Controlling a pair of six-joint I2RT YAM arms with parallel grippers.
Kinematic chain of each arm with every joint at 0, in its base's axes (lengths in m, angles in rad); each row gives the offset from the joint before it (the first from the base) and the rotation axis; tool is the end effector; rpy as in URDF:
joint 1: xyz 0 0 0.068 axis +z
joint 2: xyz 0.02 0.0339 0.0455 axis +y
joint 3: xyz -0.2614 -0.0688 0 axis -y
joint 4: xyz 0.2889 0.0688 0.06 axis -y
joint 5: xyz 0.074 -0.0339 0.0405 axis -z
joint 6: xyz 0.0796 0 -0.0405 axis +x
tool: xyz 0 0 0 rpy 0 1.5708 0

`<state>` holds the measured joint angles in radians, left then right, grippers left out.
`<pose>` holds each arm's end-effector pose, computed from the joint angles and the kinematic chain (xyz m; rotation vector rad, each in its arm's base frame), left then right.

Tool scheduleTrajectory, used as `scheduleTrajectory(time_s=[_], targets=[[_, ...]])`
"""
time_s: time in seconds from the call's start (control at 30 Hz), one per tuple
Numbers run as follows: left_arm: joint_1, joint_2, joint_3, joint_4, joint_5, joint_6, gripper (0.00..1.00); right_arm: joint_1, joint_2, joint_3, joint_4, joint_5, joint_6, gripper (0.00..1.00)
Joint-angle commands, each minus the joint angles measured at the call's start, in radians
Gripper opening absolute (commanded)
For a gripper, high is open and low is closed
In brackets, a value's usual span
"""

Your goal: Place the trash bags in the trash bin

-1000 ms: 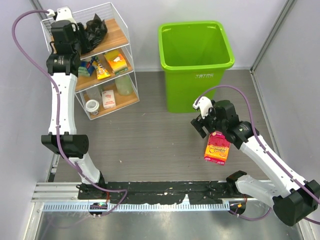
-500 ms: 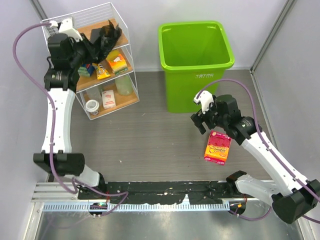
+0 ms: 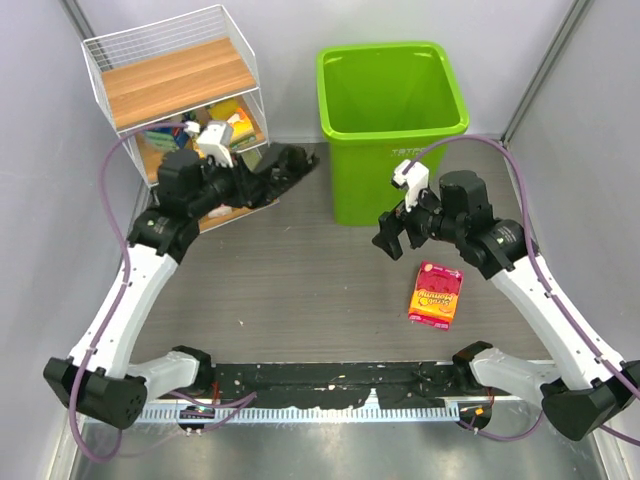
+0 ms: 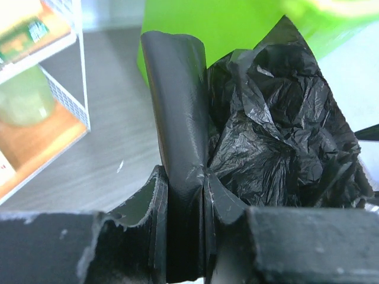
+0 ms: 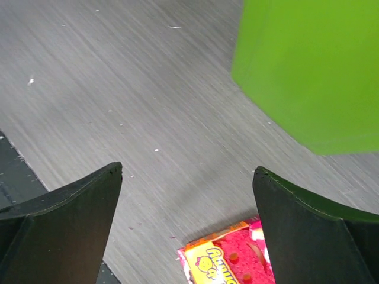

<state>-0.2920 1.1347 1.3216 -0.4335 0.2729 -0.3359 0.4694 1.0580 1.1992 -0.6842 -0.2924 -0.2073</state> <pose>0.3083 -0.1151 0.4263 0.1576 1.8565 -0.6879 0.2553 0.1552 0.3637 -0.8680 1.9371 0.4649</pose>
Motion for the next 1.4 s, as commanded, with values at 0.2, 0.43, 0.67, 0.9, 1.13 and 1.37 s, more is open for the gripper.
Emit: scheduleTrajectory(time_s=[0.2, 0.43, 0.67, 0.9, 1.13, 1.37], targets=[[-0.146, 0.098, -0.271, 0.332, -0.133, 0.001, 0.00, 0.000, 0.063, -0.059, 0.155, -0.186, 0.126, 0.96], [-0.236, 0.195, -0.410, 0.508, -0.231, -0.041, 0.00, 0.000, 0.195, -0.142, 0.242, -0.186, 0.178, 0.96], [-0.349, 0.347, -0.504, 0.657, -0.313, 0.006, 0.00, -0.002, 0.212, -0.231, 0.347, -0.125, 0.194, 0.94], [-0.412, 0.441, -0.464, 0.609, -0.302, 0.017, 0.04, -0.002, 0.186, -0.346, 0.429, -0.131, 0.195, 0.94], [-0.427, 0.447, -0.464, 0.593, -0.290, 0.024, 0.36, 0.000, 0.275, -0.378, 0.477, -0.126, 0.175, 0.93], [-0.427, 0.447, -0.490, 0.599, -0.241, 0.047, 0.67, 0.011, 0.390, -0.391, 0.580, -0.128, 0.194, 0.93]])
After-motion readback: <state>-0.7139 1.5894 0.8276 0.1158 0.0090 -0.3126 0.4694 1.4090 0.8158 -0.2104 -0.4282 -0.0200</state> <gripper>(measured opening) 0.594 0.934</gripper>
